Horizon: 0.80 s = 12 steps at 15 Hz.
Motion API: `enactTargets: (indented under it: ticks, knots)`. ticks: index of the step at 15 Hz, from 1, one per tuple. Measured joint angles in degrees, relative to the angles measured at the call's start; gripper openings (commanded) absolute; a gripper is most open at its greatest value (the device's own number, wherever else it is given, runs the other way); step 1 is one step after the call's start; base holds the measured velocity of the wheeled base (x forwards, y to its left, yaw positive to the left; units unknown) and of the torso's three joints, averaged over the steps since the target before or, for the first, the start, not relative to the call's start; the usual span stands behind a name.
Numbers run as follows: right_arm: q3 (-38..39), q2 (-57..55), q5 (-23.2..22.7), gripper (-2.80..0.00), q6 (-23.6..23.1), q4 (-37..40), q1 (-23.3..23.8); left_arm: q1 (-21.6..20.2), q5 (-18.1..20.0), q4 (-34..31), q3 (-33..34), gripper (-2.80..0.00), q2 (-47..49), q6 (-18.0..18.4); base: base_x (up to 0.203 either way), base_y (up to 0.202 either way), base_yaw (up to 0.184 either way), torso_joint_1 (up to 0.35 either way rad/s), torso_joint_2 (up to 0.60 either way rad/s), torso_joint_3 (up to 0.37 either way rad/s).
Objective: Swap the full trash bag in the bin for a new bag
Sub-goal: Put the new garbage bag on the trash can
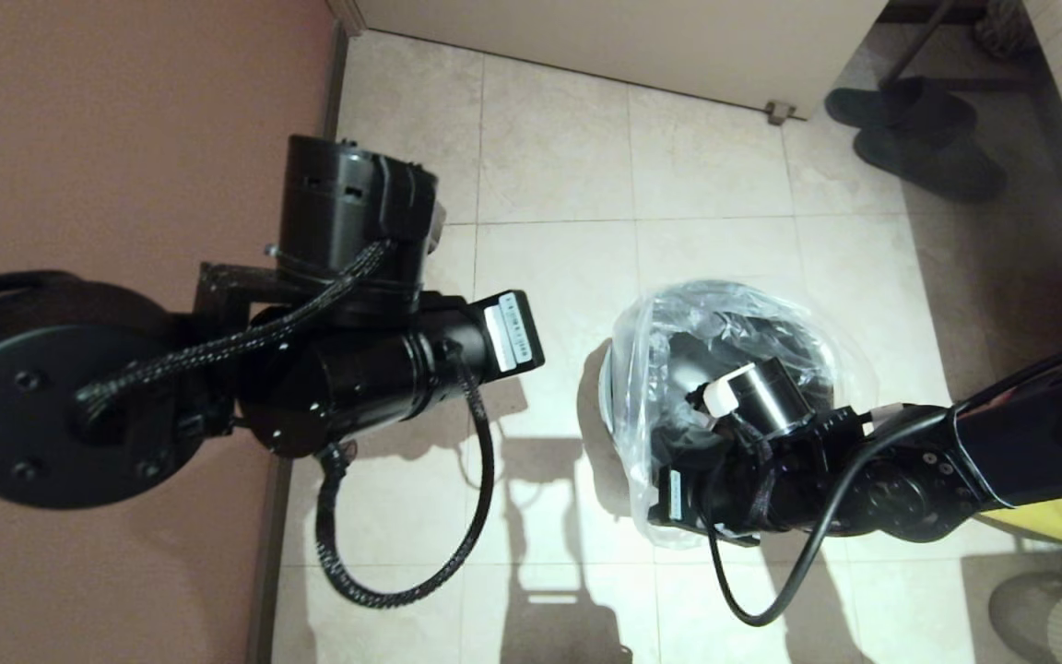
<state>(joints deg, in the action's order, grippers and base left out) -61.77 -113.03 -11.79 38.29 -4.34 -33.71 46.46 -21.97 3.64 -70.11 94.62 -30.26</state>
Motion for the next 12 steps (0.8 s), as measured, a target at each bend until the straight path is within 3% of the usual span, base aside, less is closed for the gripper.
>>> enactTargets:
  ticks: [6,12]
  knots:
    - [-0.29,-0.11,-0.06,-2.80,0.00,-0.02,-0.05,3.10,5.47,-11.15,-24.40,-2.80,13.81,-0.03,0.000,0.000,0.000,0.000,0.00,0.000]
    - [-0.33,-0.26,-0.99,-2.80,-0.02,-0.02,1.12,3.45,7.95,-18.76,-38.20,-2.80,23.75,0.38,0.000,0.000,0.000,0.000,0.00,0.000]
